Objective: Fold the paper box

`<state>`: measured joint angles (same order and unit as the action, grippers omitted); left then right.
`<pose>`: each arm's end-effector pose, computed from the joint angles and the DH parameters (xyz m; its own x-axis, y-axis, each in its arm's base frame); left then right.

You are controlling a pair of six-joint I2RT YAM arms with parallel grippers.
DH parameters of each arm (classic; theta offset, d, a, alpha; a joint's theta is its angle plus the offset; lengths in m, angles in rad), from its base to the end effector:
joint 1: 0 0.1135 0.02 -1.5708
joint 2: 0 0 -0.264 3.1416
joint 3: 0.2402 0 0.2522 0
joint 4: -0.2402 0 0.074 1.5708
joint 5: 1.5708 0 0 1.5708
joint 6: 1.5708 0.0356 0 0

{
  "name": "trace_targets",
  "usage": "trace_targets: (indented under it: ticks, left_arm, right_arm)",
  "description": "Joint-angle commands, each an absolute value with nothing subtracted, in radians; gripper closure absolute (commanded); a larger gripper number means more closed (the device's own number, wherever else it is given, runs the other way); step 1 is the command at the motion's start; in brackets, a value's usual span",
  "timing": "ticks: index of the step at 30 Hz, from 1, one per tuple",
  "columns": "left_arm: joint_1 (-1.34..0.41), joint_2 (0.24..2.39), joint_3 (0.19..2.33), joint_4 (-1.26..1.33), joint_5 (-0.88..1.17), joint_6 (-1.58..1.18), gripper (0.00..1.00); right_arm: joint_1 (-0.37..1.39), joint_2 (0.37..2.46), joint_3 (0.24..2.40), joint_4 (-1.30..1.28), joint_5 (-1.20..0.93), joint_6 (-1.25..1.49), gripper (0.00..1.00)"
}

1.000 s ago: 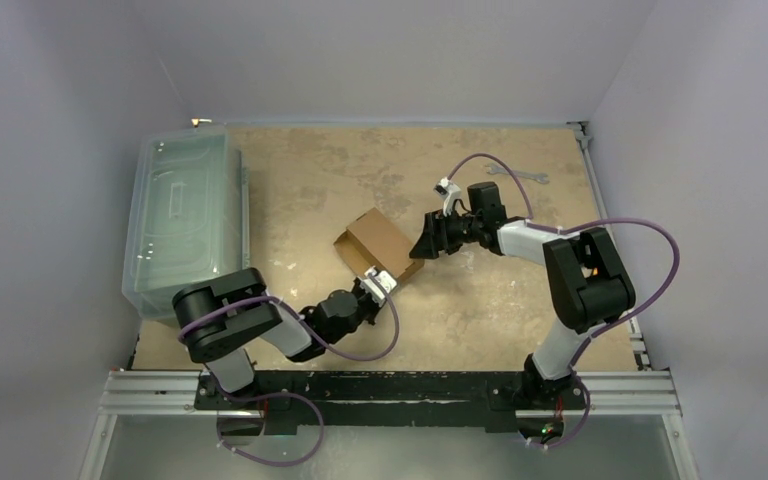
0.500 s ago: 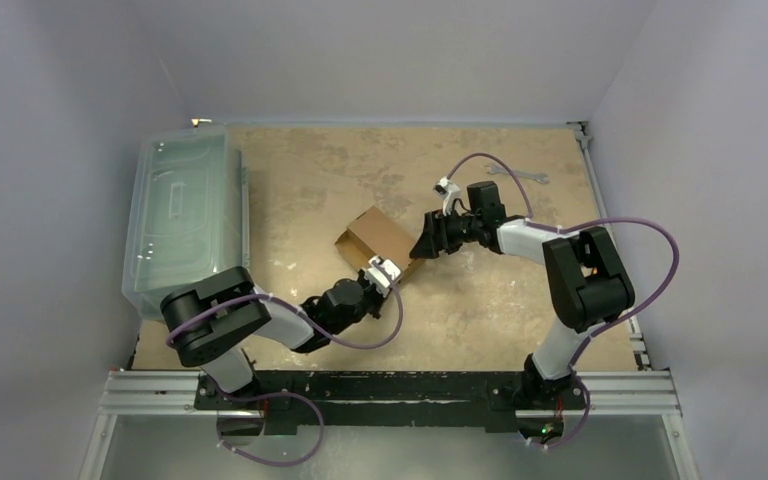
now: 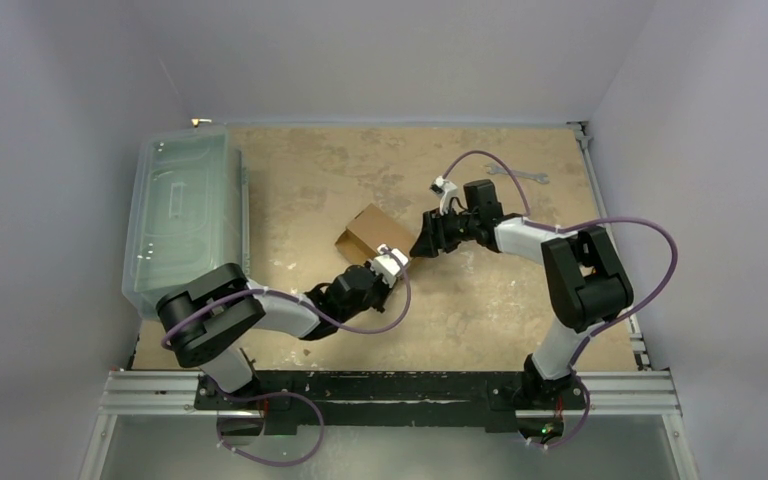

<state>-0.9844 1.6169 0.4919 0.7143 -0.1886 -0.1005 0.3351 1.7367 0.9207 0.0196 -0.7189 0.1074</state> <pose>0.1670 -0.2394 0.1386 -0.2924 0.2620 -0.9197 0.6972 0.7166 -0.0175 0.3187 0.1358 0.1645 -0.7443 -0.1738 -0.6448 -0.6061 0.5812 0.5430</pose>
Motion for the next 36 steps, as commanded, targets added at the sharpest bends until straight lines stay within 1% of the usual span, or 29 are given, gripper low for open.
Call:
trace_targets:
  ticks: [1, 13, 24, 31, 36]
  left_arm:
    - [-0.956, 1.588, 0.55, 0.68, -0.176, -0.171, 1.0]
    - [-0.947, 1.563, 0.533, 0.674, -0.194, -0.219, 1.0]
    - [-0.925, 1.589, 0.657, 0.522, -0.189, -0.226, 1.0]
    - [-0.913, 1.588, 0.669, 0.485, -0.158, -0.273, 1.0]
    - [-0.911, 1.563, 0.704, 0.403, -0.141, -0.314, 0.83]
  right_arm:
    - [0.358, 1.75, 0.954, 0.003, -0.739, 0.095, 0.43]
    - [0.361, 1.762, 0.96, -0.028, -0.701, 0.087, 0.44]
    - [0.388, 1.767, 0.973, -0.055, -0.707, 0.056, 0.45]
    - [0.388, 1.769, 0.973, -0.057, -0.681, 0.054, 0.45]
    - [0.387, 1.77, 0.976, -0.057, -0.664, 0.053, 0.45]
